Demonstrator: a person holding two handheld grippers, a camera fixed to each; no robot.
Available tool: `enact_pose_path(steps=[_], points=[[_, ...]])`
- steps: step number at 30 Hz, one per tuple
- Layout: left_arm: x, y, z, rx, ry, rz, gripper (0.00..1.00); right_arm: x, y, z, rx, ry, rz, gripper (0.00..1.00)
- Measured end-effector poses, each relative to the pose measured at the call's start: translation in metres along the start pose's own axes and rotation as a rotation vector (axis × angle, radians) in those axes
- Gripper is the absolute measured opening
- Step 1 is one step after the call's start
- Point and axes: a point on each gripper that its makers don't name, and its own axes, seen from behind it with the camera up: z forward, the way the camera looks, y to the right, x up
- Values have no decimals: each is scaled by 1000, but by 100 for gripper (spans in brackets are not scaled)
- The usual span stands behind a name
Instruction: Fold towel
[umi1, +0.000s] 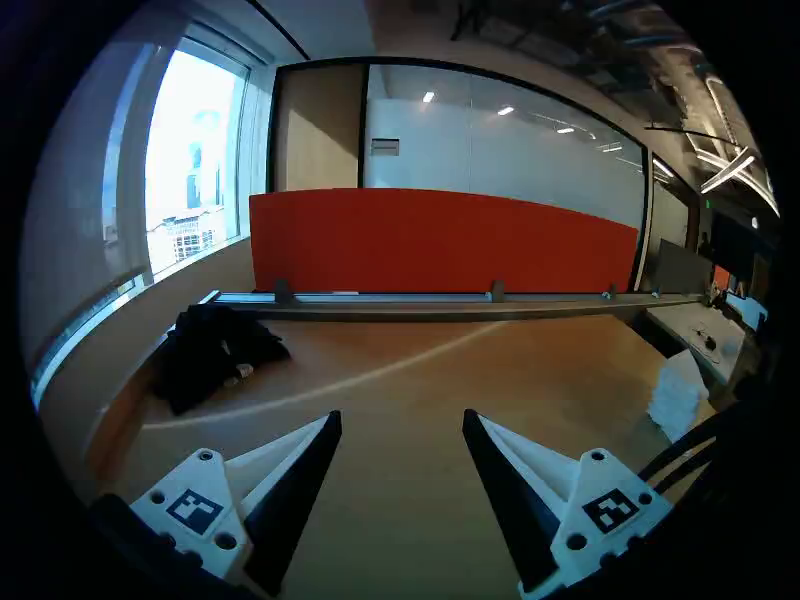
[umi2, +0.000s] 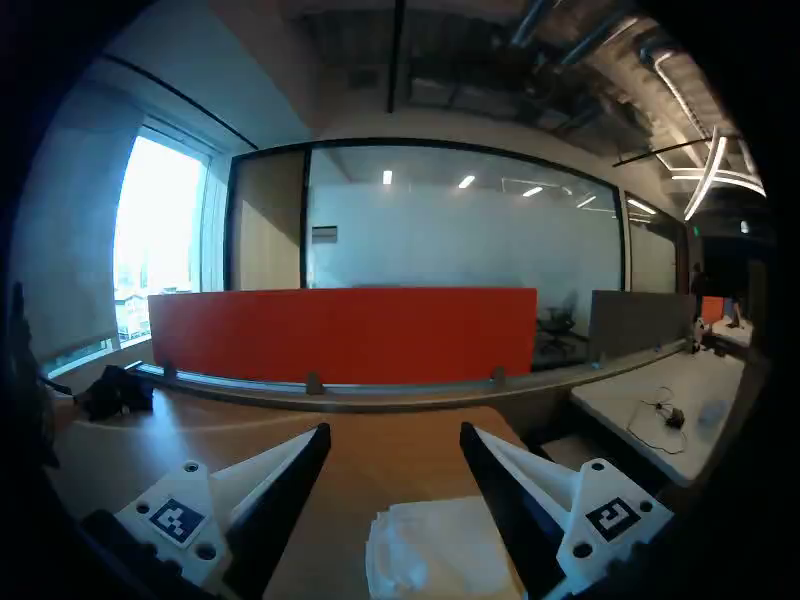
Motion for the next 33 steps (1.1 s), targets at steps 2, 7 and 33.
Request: enact_pose_path(steps=[2,7,33], points=[[5,-2,2,2,15,-6,89,7,-9,3,3,14,0,100],[17,-5,5,4,60,-3,90,15,-39,9,33,34,-4,100],[51,-30,17,50,210,-33,90,20,-145,31,52,38,-43,100]])
